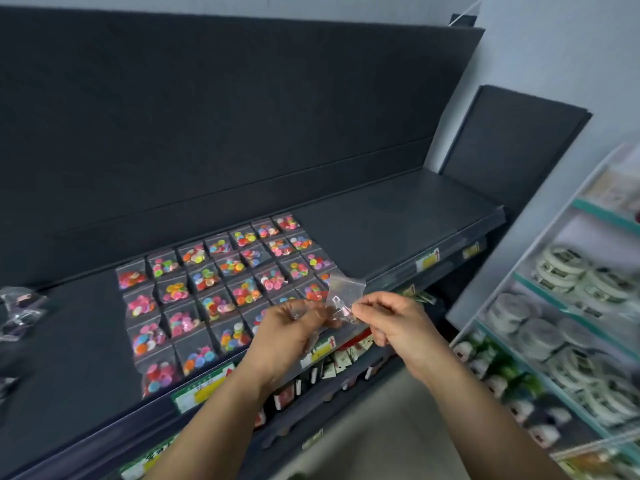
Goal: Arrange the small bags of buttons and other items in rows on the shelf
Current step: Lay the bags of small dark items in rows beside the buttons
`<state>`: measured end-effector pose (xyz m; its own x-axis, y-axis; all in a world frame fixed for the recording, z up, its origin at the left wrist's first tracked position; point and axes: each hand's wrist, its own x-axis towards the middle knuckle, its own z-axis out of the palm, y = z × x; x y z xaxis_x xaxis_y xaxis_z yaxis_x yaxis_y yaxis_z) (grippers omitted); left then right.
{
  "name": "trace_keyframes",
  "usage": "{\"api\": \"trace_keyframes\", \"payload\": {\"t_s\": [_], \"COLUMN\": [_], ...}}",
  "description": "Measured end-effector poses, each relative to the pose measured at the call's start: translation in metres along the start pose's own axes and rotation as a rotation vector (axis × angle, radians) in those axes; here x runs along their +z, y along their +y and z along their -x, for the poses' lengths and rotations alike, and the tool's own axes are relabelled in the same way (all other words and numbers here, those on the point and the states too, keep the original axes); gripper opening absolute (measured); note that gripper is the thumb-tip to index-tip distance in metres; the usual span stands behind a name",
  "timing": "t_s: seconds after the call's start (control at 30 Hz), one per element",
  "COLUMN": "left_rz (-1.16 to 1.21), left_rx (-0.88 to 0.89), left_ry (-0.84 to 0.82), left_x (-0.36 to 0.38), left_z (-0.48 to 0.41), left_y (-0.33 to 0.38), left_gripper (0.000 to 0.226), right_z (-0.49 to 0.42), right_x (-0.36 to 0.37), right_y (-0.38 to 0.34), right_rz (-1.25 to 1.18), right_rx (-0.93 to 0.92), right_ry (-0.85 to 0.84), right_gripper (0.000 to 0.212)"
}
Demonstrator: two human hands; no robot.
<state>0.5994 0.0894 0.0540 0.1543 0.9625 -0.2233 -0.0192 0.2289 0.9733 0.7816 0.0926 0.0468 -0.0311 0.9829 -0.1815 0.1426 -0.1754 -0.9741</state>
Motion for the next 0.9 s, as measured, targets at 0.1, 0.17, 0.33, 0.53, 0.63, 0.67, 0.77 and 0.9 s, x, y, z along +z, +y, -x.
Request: {"api": "trace_keyframes", "payload": {"t_s": [0.1,0.17,0.33,0.53,0.63,0.67,0.77,0.9], "left_rz": [-0.043,-0.074,-0.161,-0.162,-0.135,-0.131,-0.187,-0.249], "left_rx": [0.014,0.039,0.058,-0.012,-0.026,-0.027,-0.024,-0.061], "left_ry": [0.003,0.013,0.054,0.131,0.192,0.212,0.295,0.425], "left_x": [0.014,0.023,0.04,0.053,0.055,0.055,0.054,0.053], "left_z": [-0.033,-0.06,-0.134,-0.218,-0.251,-0.261,-0.291,-0.329], "left_y": [0.004,0.006,0.013,0.032,0.035,0.034,0.031,0.021], "left_gripper": [0.018,0.015,0.019,0.015,0.014,0.013,0.013,0.019], "right_z": [-0.026,-0.049,-0.121,-0.205,-0.242,-0.254,-0.291,-0.341], "right_x": [-0.022,-0.035,-0.067,-0.094,-0.1,-0.1,-0.099,-0.1], "right_y": [0.0,0.0,-0.009,-0.023,-0.026,-0.026,-0.024,-0.016], "right_rz": [0.032,0.057,0.113,0.112,0.106,0.11,0.13,0.17], "right_rx": [0.0,-0.001,-0.002,0.038,0.064,0.067,0.058,0.071], "right_ry": [-0.027,-0.028,-0.028,-0.055,-0.068,-0.076,-0.101,-0.151], "right_gripper": [0.005,0.005,0.01,0.008,0.007,0.007,0.006,0.004]}}
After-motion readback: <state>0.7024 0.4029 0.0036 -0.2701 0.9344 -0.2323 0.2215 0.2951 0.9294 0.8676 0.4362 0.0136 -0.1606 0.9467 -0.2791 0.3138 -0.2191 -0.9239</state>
